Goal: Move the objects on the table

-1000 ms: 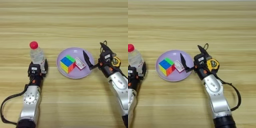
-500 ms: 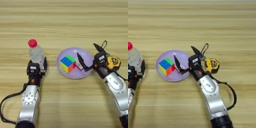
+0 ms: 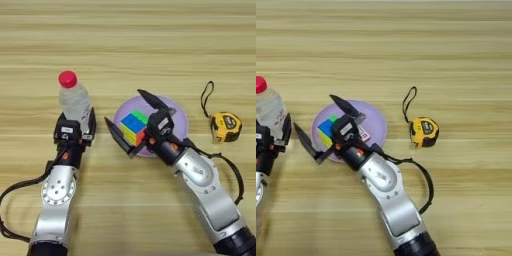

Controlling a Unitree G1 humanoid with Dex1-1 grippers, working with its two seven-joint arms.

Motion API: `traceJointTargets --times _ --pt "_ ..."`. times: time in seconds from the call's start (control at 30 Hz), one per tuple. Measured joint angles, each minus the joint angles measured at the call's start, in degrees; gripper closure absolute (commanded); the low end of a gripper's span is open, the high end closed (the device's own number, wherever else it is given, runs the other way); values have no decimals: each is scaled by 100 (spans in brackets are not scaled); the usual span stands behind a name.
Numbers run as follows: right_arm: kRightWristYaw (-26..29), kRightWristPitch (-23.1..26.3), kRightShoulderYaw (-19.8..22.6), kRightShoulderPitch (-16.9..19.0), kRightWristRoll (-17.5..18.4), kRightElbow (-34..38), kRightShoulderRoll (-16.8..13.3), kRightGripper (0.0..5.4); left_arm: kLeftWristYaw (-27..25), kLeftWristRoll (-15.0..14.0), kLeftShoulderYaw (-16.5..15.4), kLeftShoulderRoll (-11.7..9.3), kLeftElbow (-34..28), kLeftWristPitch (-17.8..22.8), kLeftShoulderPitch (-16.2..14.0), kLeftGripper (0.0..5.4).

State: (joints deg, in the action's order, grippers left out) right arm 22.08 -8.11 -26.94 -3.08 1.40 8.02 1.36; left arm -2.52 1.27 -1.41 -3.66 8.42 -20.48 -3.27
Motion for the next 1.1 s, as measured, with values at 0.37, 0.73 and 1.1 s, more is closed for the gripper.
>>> traceJointTargets --times 0.37,0.73,1.1 --pt "-137 134 -380 -507 10 14 -11 0 -206 81 329 -25 -219 144 -1 235" --pt "-662 96 89 -1600 101 -843 301 0 -459 103 667 -45 -449 204 -43 235" --pt "-574 -272 360 -2204 301 -2314 617 0 -532 196 746 -50 -527 271 -150 235"
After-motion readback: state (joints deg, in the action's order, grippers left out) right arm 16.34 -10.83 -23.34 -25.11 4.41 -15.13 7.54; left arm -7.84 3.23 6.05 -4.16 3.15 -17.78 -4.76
